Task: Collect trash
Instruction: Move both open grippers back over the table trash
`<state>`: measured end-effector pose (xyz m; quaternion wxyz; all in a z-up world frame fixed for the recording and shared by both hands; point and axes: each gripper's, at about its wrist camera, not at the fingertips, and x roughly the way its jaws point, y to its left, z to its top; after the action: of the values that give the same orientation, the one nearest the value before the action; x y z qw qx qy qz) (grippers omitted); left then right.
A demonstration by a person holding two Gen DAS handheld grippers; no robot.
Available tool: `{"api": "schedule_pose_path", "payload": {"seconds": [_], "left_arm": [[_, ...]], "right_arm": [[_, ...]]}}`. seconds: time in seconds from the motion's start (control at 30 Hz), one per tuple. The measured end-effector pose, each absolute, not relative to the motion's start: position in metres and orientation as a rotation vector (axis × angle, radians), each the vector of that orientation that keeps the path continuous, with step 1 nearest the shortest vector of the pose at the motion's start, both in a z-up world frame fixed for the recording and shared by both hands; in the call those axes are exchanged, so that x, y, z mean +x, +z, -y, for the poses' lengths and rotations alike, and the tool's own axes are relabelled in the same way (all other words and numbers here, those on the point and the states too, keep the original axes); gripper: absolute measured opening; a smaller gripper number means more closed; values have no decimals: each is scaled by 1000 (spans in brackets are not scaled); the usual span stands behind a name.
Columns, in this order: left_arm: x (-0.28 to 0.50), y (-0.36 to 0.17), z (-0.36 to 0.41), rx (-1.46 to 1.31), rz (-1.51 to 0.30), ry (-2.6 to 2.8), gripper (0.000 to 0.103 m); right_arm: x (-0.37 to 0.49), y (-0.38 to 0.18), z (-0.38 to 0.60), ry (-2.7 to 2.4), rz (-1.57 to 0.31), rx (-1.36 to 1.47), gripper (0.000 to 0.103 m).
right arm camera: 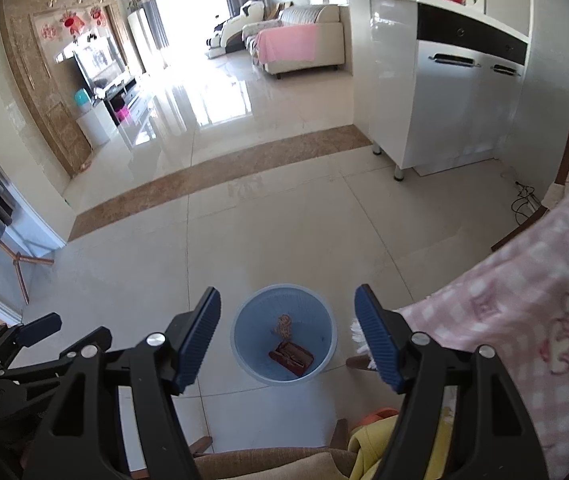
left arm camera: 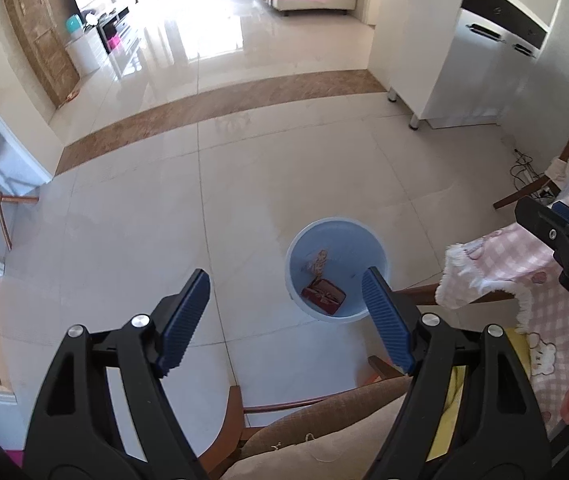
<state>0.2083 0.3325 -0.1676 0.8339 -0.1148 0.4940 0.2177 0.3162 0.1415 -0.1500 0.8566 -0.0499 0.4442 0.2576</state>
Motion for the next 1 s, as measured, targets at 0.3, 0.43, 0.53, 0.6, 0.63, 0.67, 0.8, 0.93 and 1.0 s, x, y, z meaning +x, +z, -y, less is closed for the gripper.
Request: {"api": "schedule_pose_path", "payload": {"seconds": [0.3, 0.43, 0.53, 0.6, 0.63, 0.67, 0.8, 0.93, 1.0], "left_arm": [[216, -131, -270, -168, -967, 347, 77], [221, -121, -234, -140, -955, 267, 77], [226, -112, -200, -105, -939, 205, 77], [232, -105, -172, -84, -928, 150, 77], [234, -103, -162, -74, -924, 131, 77], [235, -100, -150, -63, -918, 109, 77], [242, -86, -96, -15, -892, -5, 77], [247, -77, -45, 27, -876, -102, 77], [249, -73, -20, 45, -870, -157, 77]], "right_arm": [[285, -89, -70, 499, -800, -24, 73], [272, -70, -22, 447, -748, 23, 76], [262, -59, 20, 386, -716, 59, 80], [255, -54, 47, 338, -695, 74, 81], [250, -51, 63, 299, -679, 80, 82], [248, -49, 73, 277, -672, 83, 83], [237, -42, 137, 155, -647, 127, 85], [229, -41, 192, 50, -632, 174, 85], [224, -42, 217, 0, -627, 190, 85]]}}
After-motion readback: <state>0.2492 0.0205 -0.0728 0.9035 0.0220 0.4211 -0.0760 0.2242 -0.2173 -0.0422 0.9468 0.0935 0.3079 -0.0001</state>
